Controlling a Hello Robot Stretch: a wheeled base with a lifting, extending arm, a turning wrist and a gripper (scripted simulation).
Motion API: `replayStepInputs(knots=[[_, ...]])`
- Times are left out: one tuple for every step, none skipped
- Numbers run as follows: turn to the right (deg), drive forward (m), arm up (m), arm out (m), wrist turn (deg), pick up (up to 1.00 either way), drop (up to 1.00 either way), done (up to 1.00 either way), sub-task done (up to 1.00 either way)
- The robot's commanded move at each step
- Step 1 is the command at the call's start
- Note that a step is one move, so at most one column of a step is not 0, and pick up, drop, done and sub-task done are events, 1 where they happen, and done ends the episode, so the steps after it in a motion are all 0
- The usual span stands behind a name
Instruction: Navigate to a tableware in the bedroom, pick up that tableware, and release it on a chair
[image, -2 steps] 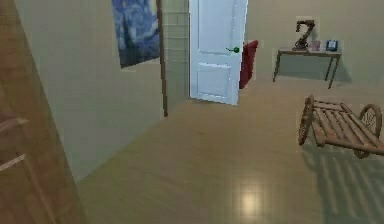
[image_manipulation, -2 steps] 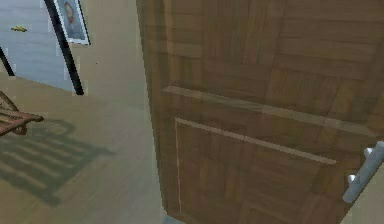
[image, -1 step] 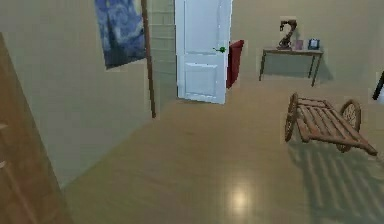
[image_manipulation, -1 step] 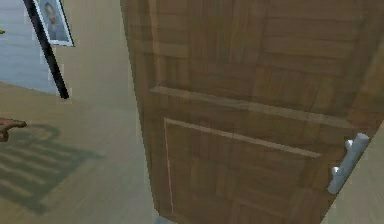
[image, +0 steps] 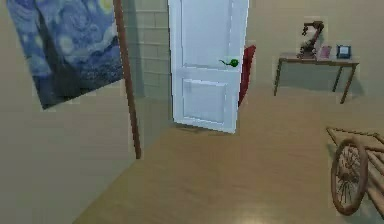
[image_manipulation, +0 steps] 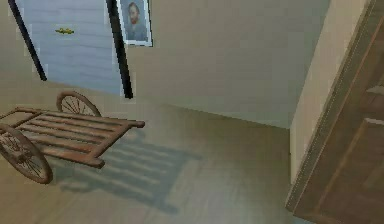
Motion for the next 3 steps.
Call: replayStepInputs(knots=[[0.0, 1.0, 0.0, 0.0, 0.0, 0.0, 0.0, 0.0, 0.0], [0.0, 0.9, 0.0, 0.0, 0.0, 0.0, 0.0, 0.0, 0.0], [-42.0, 0.0, 0.0, 0.0, 0.0, 0.0, 0.0, 0.0, 0.0]])
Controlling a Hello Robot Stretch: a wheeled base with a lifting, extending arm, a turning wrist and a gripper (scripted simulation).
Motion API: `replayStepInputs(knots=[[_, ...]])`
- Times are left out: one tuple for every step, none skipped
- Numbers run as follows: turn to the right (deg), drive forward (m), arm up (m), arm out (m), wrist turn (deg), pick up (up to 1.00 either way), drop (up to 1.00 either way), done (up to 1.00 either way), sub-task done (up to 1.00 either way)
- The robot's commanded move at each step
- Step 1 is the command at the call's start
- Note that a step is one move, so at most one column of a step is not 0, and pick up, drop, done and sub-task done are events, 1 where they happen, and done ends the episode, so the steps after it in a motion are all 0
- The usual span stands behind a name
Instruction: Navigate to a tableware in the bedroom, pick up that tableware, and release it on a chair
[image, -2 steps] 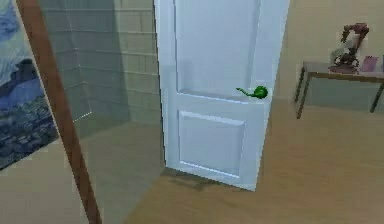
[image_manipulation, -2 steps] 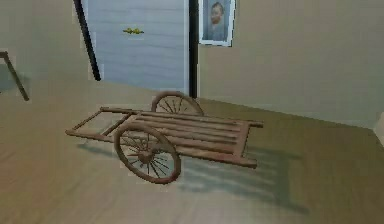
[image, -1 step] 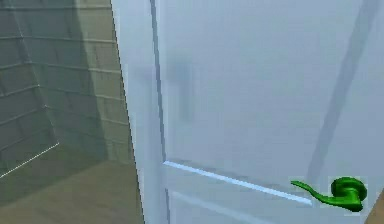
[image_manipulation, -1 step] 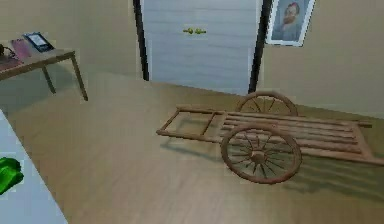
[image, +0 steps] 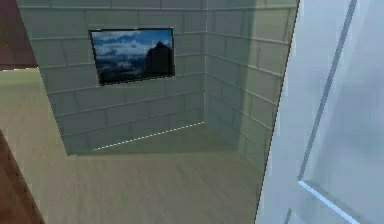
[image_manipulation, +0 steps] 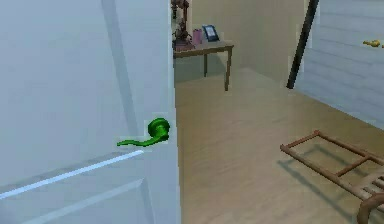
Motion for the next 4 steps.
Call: replayStepInputs(knots=[[-3.0, 0.0, 0.0, 0.0, 0.0, 0.0, 0.0, 0.0, 0.0], [0.0, 0.35, 0.0, 0.0, 0.0, 0.0, 0.0, 0.0, 0.0], [-21.0, 0.0, 0.0, 0.0, 0.0, 0.0, 0.0, 0.0, 0.0], [0.0, 0.45, 0.0, 0.0, 0.0, 0.0, 0.0, 0.0, 0.0]])
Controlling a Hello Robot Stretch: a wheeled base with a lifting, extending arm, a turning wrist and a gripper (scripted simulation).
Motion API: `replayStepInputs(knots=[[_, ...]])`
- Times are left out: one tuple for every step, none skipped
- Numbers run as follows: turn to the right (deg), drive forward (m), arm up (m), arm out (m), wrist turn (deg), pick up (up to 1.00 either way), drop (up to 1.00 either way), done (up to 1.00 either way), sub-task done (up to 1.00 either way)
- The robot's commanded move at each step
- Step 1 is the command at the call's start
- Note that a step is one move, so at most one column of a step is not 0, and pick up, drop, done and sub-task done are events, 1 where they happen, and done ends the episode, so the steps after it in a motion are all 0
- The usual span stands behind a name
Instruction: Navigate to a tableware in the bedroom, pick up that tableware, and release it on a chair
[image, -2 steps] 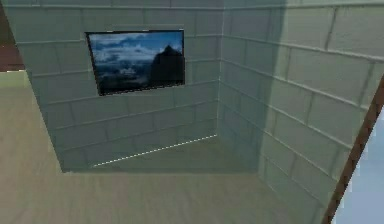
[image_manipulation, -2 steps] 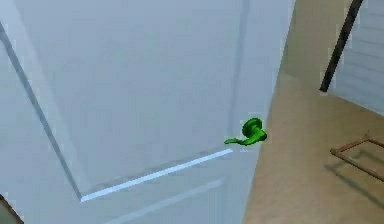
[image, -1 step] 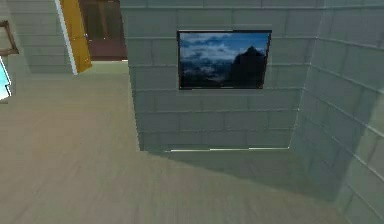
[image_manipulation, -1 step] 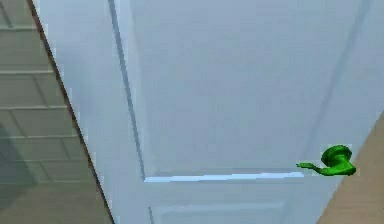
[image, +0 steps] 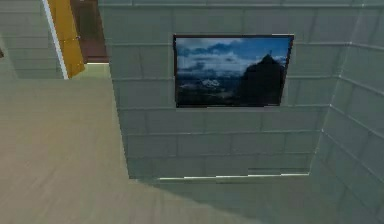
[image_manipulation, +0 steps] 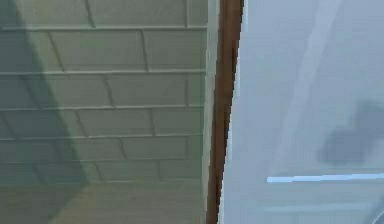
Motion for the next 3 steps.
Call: replayStepInputs(knots=[[-36.0, 0.0, 0.0, 0.0, 0.0, 0.0, 0.0, 0.0, 0.0], [0.0, 1.0, 0.0, 0.0, 0.0, 0.0, 0.0, 0.0, 0.0], [-9.0, 0.0, 0.0, 0.0, 0.0, 0.0, 0.0, 0.0, 0.0]])
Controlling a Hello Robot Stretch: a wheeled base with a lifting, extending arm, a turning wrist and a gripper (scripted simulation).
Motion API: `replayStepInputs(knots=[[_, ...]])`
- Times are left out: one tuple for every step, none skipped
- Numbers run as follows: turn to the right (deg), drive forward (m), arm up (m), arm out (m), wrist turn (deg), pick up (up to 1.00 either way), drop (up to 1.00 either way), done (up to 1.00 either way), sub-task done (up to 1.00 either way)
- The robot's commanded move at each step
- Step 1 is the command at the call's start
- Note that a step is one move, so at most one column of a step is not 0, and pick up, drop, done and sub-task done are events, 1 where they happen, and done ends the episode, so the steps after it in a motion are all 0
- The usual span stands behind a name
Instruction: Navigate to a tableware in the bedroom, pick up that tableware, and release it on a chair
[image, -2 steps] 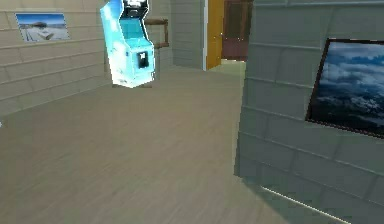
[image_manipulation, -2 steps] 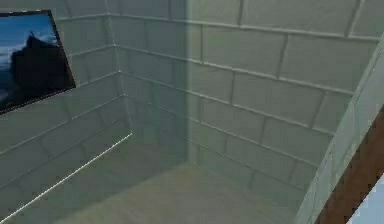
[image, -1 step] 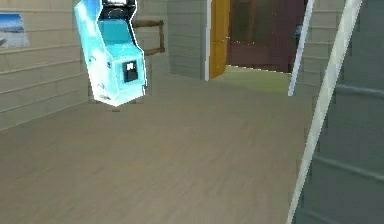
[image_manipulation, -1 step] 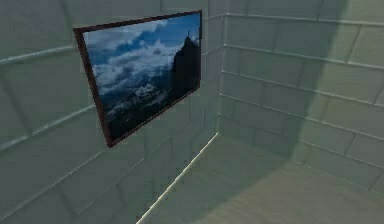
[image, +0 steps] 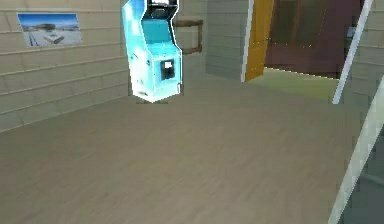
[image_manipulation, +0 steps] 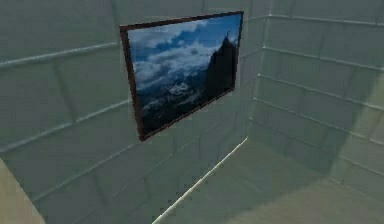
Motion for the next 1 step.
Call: replayStepInputs(knots=[[0.0, 0.3, 0.0, 0.0, 0.0, 0.0, 0.0, 0.0, 0.0]])
